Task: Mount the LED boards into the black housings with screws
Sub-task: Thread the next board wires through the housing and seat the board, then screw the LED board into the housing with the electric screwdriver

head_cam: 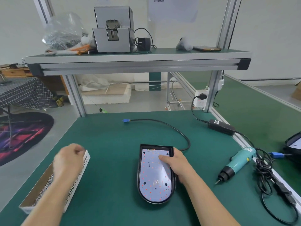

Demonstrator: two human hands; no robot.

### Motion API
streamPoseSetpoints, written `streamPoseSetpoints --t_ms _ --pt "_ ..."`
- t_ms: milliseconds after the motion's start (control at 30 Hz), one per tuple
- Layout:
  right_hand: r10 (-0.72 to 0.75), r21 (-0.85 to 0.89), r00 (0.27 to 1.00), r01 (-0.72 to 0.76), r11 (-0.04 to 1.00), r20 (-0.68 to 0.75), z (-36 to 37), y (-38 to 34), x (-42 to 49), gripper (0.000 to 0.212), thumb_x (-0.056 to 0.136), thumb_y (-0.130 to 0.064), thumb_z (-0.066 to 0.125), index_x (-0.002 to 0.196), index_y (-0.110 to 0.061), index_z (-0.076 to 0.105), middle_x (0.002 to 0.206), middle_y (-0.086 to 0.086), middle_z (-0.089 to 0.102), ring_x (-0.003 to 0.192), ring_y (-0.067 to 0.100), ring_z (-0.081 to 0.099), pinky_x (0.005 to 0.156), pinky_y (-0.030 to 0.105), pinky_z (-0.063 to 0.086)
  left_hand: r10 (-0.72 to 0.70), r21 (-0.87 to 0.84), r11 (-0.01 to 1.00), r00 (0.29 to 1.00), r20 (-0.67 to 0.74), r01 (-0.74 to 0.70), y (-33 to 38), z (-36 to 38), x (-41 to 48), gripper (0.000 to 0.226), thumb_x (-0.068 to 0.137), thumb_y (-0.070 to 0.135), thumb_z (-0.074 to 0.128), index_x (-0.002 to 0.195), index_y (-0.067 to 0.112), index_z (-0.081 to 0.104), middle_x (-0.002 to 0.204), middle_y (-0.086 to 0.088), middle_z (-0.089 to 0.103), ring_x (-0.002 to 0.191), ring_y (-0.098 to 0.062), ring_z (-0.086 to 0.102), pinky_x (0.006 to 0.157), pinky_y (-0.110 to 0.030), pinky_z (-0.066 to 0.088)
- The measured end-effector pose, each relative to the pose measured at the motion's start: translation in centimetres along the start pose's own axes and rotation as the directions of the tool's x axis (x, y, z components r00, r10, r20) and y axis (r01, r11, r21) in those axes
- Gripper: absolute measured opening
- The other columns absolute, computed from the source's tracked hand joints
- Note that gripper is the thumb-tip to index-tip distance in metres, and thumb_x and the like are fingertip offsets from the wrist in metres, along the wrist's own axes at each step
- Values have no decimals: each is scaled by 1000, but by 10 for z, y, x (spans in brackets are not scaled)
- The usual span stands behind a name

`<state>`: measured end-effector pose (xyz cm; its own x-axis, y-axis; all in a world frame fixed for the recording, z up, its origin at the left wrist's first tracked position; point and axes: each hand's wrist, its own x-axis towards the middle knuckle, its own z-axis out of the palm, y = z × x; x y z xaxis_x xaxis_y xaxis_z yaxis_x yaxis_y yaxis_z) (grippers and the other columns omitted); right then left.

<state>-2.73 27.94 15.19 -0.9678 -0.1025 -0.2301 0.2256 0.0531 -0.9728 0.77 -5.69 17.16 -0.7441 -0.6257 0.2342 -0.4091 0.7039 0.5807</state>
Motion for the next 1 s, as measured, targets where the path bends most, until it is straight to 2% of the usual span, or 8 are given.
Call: streamPoseSetpoints --t_ms 133,267,333,433,667,900,967,1000 --pt "-1 -40 1000 1 999 12 -1 -1 -1 21 90 2 64 102 -14 69 109 11 76 103 31 72 92 46 57 -75 402 916 981 181 -5 -53 -12 16 18 88 12 66 103 17 73 108 -9 71 89 -29 65 78 -35 55" --pt "-9 -60 1000 9 998 10 -1 -2 -2 19 90 1 65 102 -13 68 110 12 75 98 27 72 93 45 56 -10 443 891 971 240 -101 -56 -8 12 9 86 19 73 92 26 71 104 -4 73 89 -27 65 73 -31 51" --pt "0 -57 1000 0 998 4 -1 -1 -2 18 90 0 65 105 -10 67 112 15 74 91 25 70 93 45 55 7 403 911 980 198 -88 -54 -6 11 20 82 9 73 71 23 66 82 -4 71 75 -27 62 67 -33 50" --pt "11 -59 1000 -10 998 9 -2 0 -1 20 90 0 65 110 -3 65 115 22 71 88 24 65 97 52 52 1 368 927 981 195 -74 -52 -6 8 28 78 1 68 60 21 60 66 0 65 67 -27 59 61 -32 46" --pt "9 -54 1000 -9 999 17 -3 1 1 21 90 -2 67 111 -7 66 113 16 74 103 33 71 97 49 55 11 329 943 995 95 -42 -57 -3 5 28 82 6 65 60 22 61 65 1 64 64 -27 57 58 -32 45" --pt "6 -79 1000 -5 997 9 -4 1 2 21 89 -3 67 110 -5 66 114 20 72 90 29 68 95 51 53 -68 191 980 996 58 56 -59 -2 5 22 88 8 59 71 20 66 76 -6 68 71 -33 60 68 -40 55" --pt "5 -82 1000 -4 997 10 -3 1 1 22 89 -3 67 111 -5 66 115 20 71 91 29 68 96 52 52 -133 10 991 986 102 133 -61 -3 8 20 92 7 57 76 13 68 73 -8 68 69 -31 62 67 -40 54" --pt "5 -89 1000 -4 996 12 -3 1 1 22 89 -4 67 111 -5 66 115 21 71 89 27 67 96 52 53 -208 -216 947 965 160 240 -60 -5 11 16 94 5 57 83 6 69 74 -10 68 70 -28 62 69 -40 54"
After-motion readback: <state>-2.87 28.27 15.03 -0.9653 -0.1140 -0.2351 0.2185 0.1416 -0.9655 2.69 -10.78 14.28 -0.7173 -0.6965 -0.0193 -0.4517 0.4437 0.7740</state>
